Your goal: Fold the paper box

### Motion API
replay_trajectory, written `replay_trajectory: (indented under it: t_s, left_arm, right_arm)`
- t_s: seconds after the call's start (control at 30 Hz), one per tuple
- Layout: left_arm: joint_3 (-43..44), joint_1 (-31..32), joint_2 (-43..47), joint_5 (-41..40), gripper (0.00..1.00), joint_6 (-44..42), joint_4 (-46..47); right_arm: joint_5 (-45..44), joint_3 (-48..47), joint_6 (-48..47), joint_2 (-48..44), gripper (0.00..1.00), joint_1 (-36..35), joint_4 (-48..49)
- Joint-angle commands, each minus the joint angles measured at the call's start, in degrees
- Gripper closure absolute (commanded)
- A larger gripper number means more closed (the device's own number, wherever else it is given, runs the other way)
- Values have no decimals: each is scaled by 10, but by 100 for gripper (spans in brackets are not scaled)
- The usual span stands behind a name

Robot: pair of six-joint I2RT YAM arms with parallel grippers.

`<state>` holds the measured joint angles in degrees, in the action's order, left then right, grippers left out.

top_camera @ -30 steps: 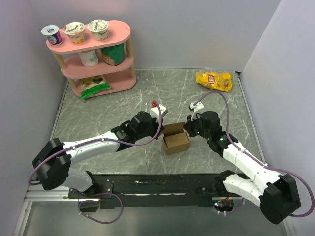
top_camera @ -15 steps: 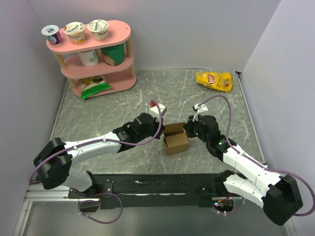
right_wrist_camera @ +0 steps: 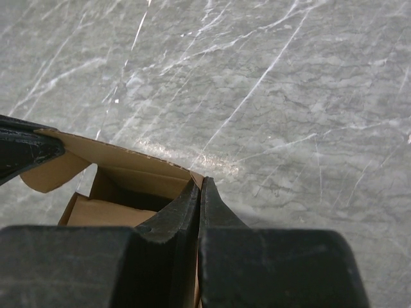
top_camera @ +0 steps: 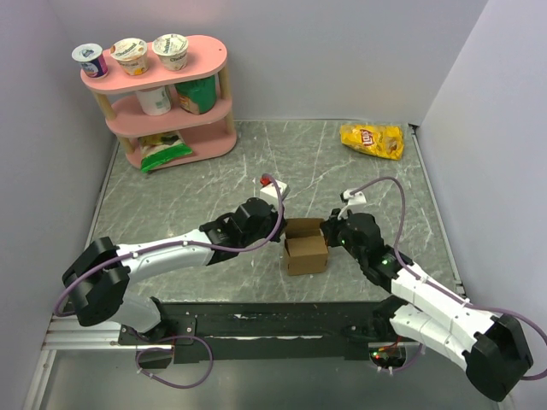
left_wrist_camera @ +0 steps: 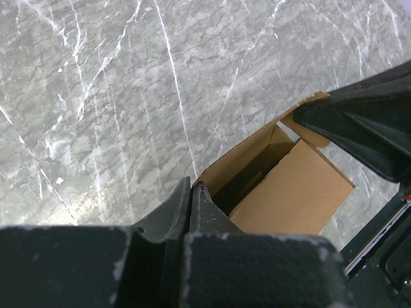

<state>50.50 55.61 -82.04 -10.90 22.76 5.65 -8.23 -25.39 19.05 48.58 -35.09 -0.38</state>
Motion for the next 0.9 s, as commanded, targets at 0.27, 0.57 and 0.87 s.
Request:
replay_trajectory:
  t_s: [0.27, 0.57, 0.87]
  left_arm:
    - [10, 3, -1, -11, 86, 74, 21]
    - [-20, 2, 28, -14, 45, 64, 22]
    - [-41, -3, 50, -14, 44, 69, -4]
  right_arm:
    - [-48, 28, 71, -2, 100, -52, -25]
    - [-59, 24, 56, -10, 100, -52, -35]
    - [-67, 22, 53, -12, 100, -53, -44]
